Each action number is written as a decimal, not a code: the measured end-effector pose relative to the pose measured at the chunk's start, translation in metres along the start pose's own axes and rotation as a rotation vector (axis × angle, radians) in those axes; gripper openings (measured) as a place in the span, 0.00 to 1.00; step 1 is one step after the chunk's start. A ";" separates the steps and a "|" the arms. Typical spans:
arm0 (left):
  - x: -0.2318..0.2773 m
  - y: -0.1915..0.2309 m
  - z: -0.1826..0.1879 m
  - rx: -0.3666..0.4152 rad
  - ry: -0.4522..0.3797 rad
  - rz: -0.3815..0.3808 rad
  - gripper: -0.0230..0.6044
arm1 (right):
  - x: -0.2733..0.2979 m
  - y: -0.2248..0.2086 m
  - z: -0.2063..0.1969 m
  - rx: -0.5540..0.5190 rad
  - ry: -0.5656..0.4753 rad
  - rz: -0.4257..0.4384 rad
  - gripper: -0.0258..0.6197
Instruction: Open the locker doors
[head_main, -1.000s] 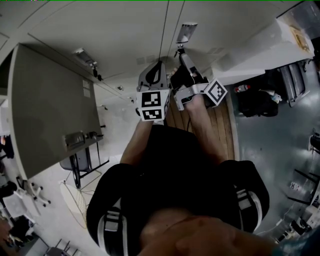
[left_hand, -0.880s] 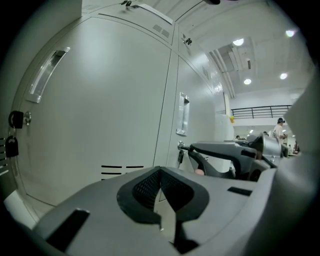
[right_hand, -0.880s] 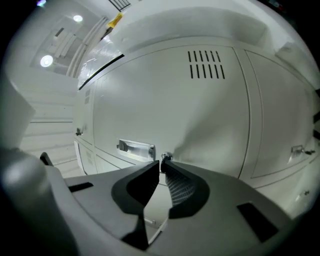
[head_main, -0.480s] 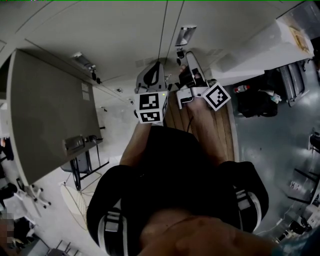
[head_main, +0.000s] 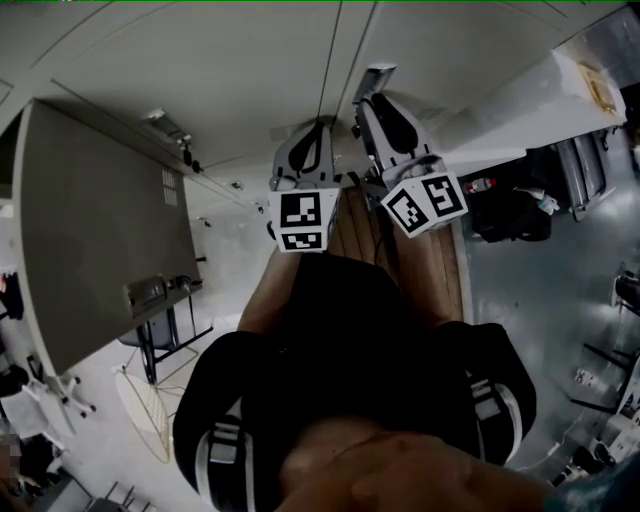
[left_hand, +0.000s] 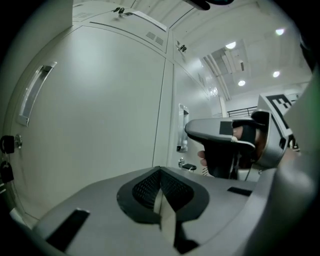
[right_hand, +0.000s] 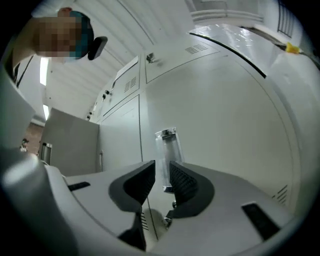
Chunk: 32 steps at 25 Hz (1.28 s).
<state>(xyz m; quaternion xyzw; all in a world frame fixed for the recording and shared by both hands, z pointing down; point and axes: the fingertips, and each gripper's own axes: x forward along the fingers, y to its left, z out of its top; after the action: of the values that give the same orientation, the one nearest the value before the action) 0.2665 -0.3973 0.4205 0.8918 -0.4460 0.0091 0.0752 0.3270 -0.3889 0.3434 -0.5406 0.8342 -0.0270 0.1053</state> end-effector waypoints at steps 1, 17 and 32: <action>0.001 -0.001 0.000 0.000 -0.001 -0.001 0.05 | 0.002 0.002 -0.001 -0.035 0.014 -0.003 0.17; 0.006 0.007 -0.001 -0.003 -0.007 0.016 0.05 | 0.021 0.011 -0.010 -0.238 0.119 -0.014 0.23; -0.014 -0.002 -0.002 -0.014 0.001 0.029 0.05 | 0.003 0.015 -0.007 -0.189 0.118 0.002 0.23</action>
<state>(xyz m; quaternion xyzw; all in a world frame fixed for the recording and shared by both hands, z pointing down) 0.2600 -0.3842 0.4213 0.8847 -0.4589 0.0075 0.0816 0.3108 -0.3857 0.3476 -0.5447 0.8384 0.0204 0.0046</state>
